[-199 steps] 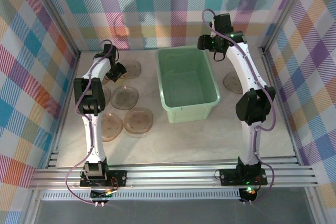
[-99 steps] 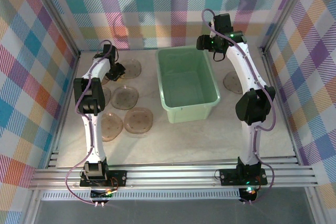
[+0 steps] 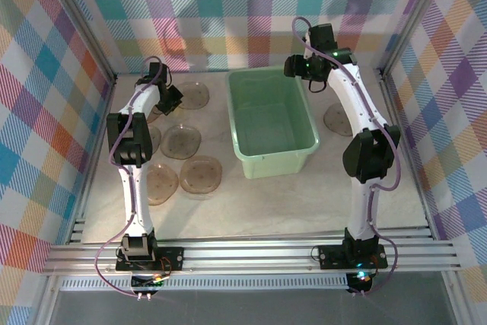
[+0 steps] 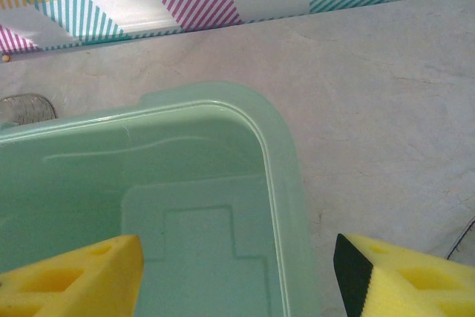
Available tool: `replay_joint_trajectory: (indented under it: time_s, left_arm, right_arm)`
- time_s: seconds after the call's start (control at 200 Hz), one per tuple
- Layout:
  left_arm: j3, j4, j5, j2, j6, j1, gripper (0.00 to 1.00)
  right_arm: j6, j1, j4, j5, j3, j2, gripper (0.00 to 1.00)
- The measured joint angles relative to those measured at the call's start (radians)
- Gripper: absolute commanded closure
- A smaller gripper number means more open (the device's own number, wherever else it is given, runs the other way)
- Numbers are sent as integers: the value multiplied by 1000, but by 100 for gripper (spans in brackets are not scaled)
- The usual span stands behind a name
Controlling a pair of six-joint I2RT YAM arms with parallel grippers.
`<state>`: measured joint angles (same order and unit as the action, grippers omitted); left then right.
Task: Place the plates into the plastic bin on the countertop
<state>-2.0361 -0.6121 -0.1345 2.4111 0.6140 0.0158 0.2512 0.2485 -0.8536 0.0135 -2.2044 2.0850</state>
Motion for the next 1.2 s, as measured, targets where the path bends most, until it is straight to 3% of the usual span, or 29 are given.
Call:
replay_joint_trajectory:
  time_s: [0.25, 0.485, 0.675, 0.955, 1.205]
  left_arm:
    - [125, 103, -24, -85, 18, 0, 100]
    - [290, 305, -31, -264, 55, -1, 100]
    - [325, 470, -26, -388, 93, -14, 100]
    - [326, 624, 15, -489, 126, -102, 100]
    - [344, 753, 147, -525, 161, -238, 100]
  right_arm:
    - [29, 0, 2, -21, 13, -31, 31]
    - [95, 0, 9, -119, 11, -40, 32]
    - [149, 5, 58, -206, 11, -43, 32]
    - [266, 29, 200, -342, 11, -58, 35]
    - [412, 84, 381, -443, 19, -61, 42]
